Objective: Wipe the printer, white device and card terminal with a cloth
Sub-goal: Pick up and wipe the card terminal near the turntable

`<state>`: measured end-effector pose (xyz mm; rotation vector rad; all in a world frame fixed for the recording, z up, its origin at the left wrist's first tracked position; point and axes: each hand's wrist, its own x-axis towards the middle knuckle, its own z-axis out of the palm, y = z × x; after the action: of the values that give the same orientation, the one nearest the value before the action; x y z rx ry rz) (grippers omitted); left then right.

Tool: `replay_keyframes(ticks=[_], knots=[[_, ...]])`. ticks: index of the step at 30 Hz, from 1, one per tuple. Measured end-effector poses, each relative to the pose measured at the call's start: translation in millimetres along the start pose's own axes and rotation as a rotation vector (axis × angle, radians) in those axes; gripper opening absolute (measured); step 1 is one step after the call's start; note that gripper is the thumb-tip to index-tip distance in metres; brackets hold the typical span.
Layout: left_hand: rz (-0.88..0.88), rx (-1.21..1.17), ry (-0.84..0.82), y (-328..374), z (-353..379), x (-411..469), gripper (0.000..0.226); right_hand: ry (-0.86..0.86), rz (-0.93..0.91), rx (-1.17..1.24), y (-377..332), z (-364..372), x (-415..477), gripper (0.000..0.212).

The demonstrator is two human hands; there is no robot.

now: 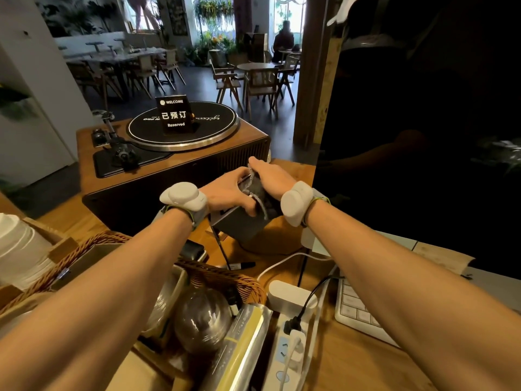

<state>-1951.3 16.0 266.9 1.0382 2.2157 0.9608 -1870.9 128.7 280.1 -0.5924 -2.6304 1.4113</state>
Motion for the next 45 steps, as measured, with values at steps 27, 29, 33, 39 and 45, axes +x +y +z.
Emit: replay_keyframes(ticks=[27,29,33,39,45], knots=[[0.009,0.033,-0.009,1.9,-9.9,-1.9,0.088,-0.032,0.061,0.156,-1.3,5.8,-12.5,0.045],[0.006,0.057,-0.002,2.8,-10.2,-2.0,0.092,-0.057,0.036,0.147,-2.4,5.9,-11.7,0.047],[0.031,0.089,-0.130,10.5,-3.8,-4.4,0.089,-0.024,0.108,0.260,0.2,-0.9,-5.8,0.057],[0.039,0.095,-0.143,8.4,-1.5,-2.7,0.089,-0.062,0.069,0.278,-0.3,1.5,-5.5,0.047],[0.042,0.036,-0.077,3.6,-5.3,-1.9,0.097,-0.025,0.043,0.262,-5.2,8.9,-9.9,0.044]])
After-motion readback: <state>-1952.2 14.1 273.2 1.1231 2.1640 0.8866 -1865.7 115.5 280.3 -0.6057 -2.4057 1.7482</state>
